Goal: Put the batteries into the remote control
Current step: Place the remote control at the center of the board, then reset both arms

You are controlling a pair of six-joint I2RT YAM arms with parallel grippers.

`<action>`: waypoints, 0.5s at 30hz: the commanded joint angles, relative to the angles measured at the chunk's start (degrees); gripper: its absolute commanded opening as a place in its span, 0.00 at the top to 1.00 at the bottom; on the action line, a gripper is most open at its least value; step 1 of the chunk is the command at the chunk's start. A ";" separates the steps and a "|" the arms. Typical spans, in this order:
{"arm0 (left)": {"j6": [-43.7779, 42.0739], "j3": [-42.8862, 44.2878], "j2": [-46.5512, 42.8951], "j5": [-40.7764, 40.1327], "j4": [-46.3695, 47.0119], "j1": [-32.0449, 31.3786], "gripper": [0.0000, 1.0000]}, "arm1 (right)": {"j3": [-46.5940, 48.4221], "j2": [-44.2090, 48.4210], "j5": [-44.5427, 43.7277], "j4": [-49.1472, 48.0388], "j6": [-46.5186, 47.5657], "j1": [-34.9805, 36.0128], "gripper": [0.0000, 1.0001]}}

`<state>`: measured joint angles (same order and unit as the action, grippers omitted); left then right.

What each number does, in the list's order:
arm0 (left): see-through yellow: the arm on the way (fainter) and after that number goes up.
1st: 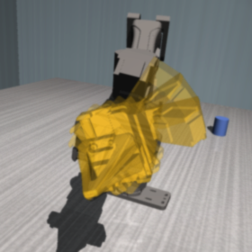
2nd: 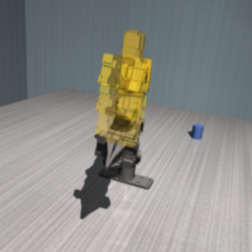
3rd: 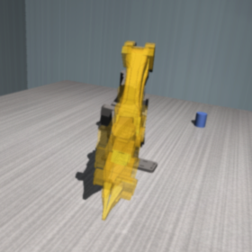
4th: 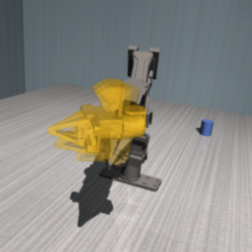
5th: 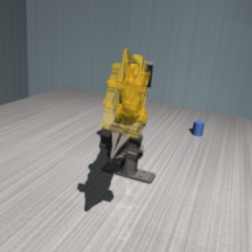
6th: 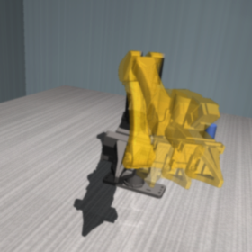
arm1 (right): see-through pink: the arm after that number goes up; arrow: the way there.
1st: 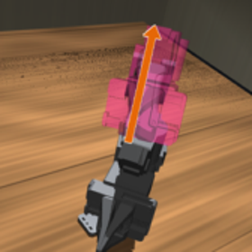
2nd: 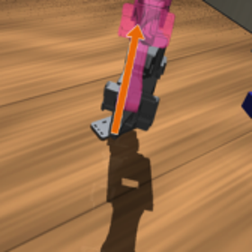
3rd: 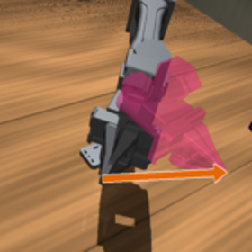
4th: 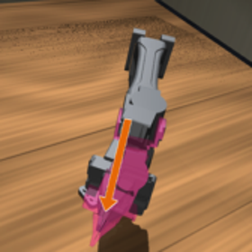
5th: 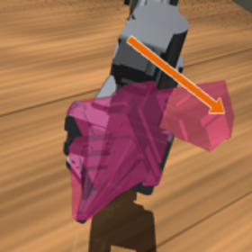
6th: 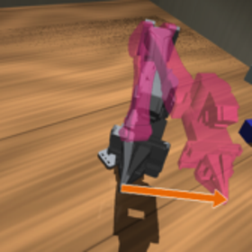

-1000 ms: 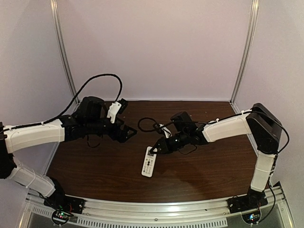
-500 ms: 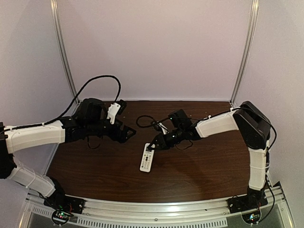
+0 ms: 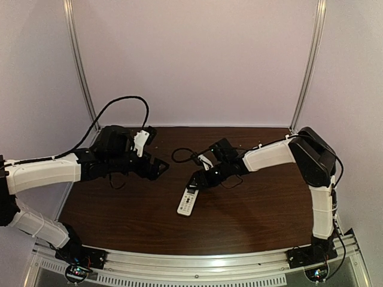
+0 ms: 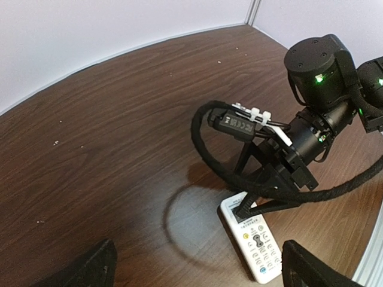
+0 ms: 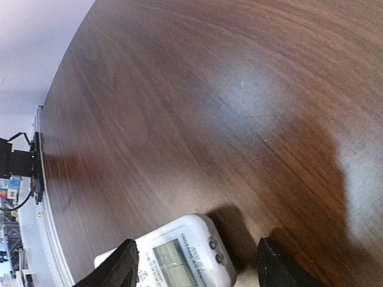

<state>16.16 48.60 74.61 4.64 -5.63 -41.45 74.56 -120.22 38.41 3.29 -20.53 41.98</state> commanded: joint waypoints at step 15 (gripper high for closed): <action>4.52 16.76 11.25 8.02 -9.30 14.48 0.03 | -5.03 22.61 -11.31 3.34 3.54 -11.10 0.00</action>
<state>20.56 59.51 84.58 10.09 -10.94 -31.09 72.10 -105.12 29.26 6.61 -18.17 33.65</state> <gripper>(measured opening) 0.974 0.994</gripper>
